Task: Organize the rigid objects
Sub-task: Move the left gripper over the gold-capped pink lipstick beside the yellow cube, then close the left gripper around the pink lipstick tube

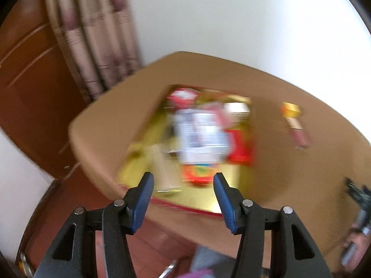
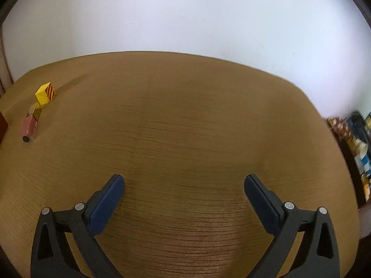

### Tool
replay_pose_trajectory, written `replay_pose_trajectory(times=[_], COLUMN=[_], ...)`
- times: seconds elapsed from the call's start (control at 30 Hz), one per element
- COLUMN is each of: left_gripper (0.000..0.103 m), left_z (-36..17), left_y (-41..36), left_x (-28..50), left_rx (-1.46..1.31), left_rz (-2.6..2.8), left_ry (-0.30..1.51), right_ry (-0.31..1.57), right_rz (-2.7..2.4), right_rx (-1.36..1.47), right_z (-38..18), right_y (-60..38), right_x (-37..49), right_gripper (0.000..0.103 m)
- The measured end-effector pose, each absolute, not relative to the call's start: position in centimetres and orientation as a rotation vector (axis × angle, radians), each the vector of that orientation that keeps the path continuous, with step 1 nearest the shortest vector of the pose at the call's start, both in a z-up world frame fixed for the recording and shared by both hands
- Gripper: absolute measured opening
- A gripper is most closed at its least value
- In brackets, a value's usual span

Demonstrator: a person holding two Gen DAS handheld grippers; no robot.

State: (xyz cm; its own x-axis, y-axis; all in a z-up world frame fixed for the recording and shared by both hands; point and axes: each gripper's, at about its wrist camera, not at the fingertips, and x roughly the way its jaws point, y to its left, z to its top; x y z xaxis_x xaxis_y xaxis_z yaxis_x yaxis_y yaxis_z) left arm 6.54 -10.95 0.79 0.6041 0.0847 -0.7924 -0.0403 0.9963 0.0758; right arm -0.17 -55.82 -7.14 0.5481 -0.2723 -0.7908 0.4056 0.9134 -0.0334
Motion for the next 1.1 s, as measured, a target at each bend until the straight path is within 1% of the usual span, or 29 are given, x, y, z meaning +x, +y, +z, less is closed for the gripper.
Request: replay_pose_trajectory(times=[0.1, 0.2, 0.37, 0.5, 0.6, 0.7, 0.8, 0.9, 1.1], left_gripper=[0.055, 0.055, 0.055, 0.055, 0.055, 0.055, 0.055, 0.062, 0.062], left_z=[0.9, 0.0, -2.6, -4.7, -6.7, -8.0, -8.0, -8.3, -7.9], left_y=[-15.6, -19.4, -25.6, -28.5, -30.1, -30.6, -31.2, -31.4, -30.4], left_x=[8.5, 11.2, 16.7, 20.4, 22.8, 24.1, 25.0, 25.6, 25.5], left_rx=[0.073, 0.058, 0.098, 0.109, 0.124, 0.105, 0.116, 0.118, 0.109], left_rz=[-0.024, -0.105, -0.154, -0.184, -0.167, -0.154, -0.137, -0.107, -0.01], left_ry=[0.963, 1.027, 1.072, 1.096, 1.15, 1.164, 1.135, 1.122, 1.105], right_ry=[0.945, 0.947, 0.946, 0.939, 0.936, 0.931, 0.926, 0.921, 0.911], right_rz=[-0.398, -0.394, -0.379, -0.342, -0.317, -0.303, -0.295, -0.291, -0.288], right_rx=[0.17, 0.188, 0.206, 0.215, 0.219, 0.224, 0.226, 0.231, 0.235], right_z=[-7.6, -7.3, -7.8, -8.2, -8.3, -8.3, -8.4, -8.3, -8.4], right_y=[-56.5, -56.6, -58.6, -59.2, -59.8, -60.1, -60.9, -61.1, -61.7], right_x=[0.6, 1.0, 0.7, 0.4, -0.1, -0.4, -0.6, -1.0, -1.2], right_gripper=[0.102, 0.102, 0.102, 0.102, 0.102, 0.102, 0.102, 0.102, 0.102])
